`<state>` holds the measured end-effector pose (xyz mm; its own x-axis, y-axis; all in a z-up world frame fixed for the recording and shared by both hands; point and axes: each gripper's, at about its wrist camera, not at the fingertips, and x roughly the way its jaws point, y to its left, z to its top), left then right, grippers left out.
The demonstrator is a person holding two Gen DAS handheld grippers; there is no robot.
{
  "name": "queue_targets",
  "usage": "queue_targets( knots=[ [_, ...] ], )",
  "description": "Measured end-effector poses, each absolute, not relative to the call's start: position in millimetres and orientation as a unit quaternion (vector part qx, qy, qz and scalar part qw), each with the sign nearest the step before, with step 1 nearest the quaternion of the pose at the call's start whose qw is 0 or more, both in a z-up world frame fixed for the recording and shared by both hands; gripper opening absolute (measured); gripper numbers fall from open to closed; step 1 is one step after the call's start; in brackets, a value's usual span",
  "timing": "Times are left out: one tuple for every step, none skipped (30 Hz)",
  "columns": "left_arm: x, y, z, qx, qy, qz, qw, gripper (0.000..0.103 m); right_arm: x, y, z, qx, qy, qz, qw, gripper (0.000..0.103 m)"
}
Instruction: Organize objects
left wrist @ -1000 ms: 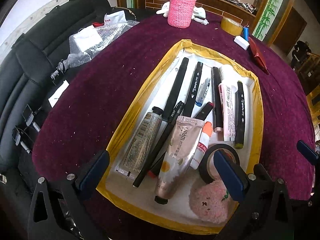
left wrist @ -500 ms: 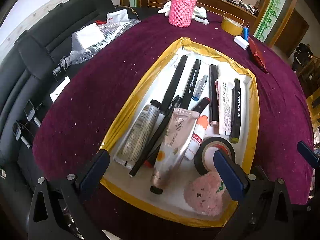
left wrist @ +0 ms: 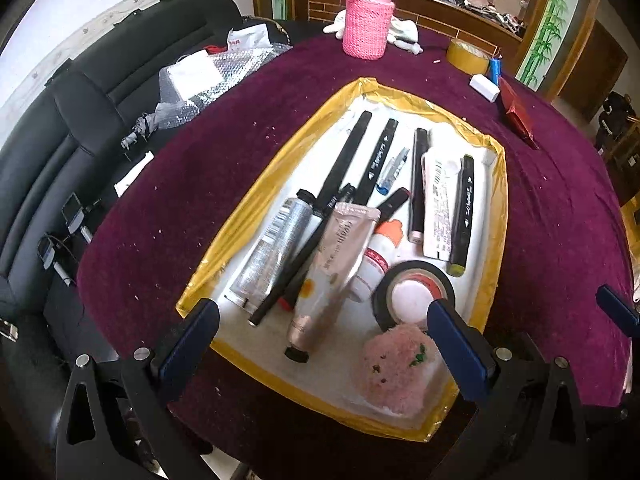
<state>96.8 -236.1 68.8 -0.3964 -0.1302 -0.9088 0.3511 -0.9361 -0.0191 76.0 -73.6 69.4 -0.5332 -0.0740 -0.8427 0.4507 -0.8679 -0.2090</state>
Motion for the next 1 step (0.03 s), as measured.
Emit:
queue_targets(
  knots=[
    [96.2, -233.9, 67.6, 0.533, 0.104, -0.827, 0.147, 0.102, 75.2, -70.2, 69.3, 0.459, 0.202, -0.851, 0.155, 0.098]
  ],
)
